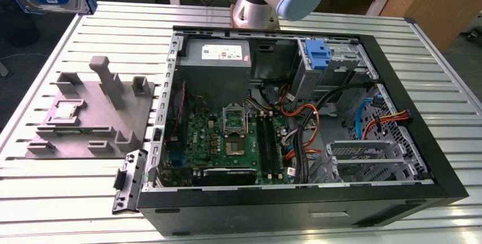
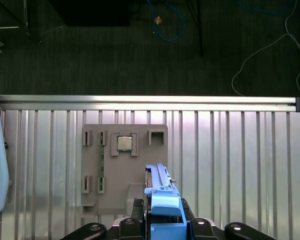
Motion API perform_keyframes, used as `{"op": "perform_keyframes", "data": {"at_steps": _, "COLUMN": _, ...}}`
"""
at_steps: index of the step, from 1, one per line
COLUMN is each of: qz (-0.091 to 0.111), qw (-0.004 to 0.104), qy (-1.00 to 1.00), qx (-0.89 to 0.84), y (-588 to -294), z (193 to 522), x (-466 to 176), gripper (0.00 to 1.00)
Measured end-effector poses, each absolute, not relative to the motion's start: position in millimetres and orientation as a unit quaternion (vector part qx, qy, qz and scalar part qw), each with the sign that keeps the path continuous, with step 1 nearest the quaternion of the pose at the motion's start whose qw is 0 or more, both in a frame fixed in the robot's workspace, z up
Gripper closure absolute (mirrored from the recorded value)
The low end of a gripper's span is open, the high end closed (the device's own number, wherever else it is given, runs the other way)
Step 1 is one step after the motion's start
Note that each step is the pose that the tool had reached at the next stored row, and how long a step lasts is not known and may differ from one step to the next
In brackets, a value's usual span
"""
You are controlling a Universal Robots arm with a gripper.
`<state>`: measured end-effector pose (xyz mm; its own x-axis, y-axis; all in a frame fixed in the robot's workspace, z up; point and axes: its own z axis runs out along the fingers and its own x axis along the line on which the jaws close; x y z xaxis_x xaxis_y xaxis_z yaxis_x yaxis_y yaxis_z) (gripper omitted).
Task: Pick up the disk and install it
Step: 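Pick up the disk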
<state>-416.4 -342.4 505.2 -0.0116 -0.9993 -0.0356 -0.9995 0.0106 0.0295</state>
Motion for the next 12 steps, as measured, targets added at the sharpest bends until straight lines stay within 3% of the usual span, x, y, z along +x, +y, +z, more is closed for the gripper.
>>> {"op": "perform_keyframes", "data": {"at_steps": 12, "qz": 0.023, "qw": 0.002, "qy": 0.711, "qx": -0.703, "y": -342.4, "z": 505.2, "x": -414.1, "gripper": 0.63}}
